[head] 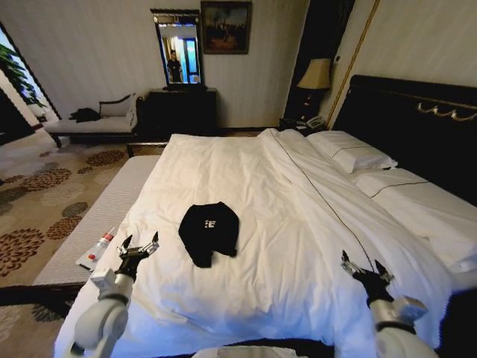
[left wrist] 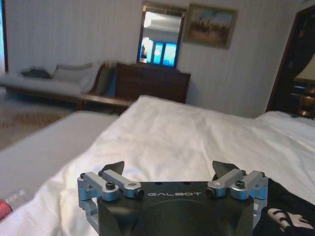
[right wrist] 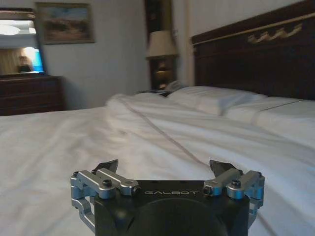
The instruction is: Fold the clothes on the bed.
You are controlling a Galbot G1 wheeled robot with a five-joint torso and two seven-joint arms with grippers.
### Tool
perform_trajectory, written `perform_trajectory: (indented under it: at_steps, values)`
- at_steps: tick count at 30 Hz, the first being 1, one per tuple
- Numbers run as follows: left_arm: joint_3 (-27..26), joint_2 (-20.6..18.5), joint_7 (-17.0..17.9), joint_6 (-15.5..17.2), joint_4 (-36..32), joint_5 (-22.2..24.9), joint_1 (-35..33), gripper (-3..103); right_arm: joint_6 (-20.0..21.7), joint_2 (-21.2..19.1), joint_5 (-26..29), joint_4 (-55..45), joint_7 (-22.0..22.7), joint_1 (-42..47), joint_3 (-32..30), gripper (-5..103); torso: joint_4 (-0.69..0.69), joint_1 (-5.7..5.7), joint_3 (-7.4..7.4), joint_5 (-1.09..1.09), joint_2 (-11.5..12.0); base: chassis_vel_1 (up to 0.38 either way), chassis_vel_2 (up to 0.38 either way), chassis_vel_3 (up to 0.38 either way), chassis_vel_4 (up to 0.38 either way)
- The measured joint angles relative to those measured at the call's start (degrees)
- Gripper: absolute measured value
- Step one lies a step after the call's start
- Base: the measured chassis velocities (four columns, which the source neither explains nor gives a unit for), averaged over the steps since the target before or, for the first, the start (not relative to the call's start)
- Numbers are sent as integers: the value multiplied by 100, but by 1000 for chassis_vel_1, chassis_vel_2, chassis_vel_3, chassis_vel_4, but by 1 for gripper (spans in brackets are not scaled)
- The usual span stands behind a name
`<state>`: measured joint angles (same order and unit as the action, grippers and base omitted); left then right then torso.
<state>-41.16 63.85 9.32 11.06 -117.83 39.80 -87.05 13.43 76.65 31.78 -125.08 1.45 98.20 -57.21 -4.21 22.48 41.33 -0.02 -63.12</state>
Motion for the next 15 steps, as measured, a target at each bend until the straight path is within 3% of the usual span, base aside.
perform_trajectory:
  at_steps: [3,4,6,7,8,10,12,15]
  values:
    - [121,-310,65,97,427,495,472,100,399,-745,681,-44,-1,-301,129,100,-2,1,0,4,0,0,0,0,0]
    - [121,-310,65,97,427,495,472,100,399,-745,681,-44,-1,-301,129,100,-2,1,0,4,0,0,0,0,0]
    - [293,-501,75,111,719,639,750,100,699,-1598,1356,32,58,-644,300,100,1,1,1,-1,0,0,0,0,0]
    - [364,-564,75,115,809,683,845,100,809,-1843,1575,95,126,-796,393,100,2,1,1,-1,1,0,0,0,0]
    - [364,-564,75,115,809,683,845,100,809,-1843,1575,95,126,-796,393,100,2,1,1,-1,1,0,0,0,0]
    - [658,-769,83,144,1087,881,1193,100,1052,-2441,2132,367,331,-1380,811,100,1,1,1,2,1,0,0,0,0]
    - [750,-820,87,154,1169,939,1300,100,1125,-2576,2278,459,384,-1578,977,100,1,0,1,2,1,0,0,0,0]
    - [1026,-889,114,180,1381,1037,1544,100,1414,-3012,2927,989,534,-2657,1893,100,-3,1,1,2,1,0,0,0,0]
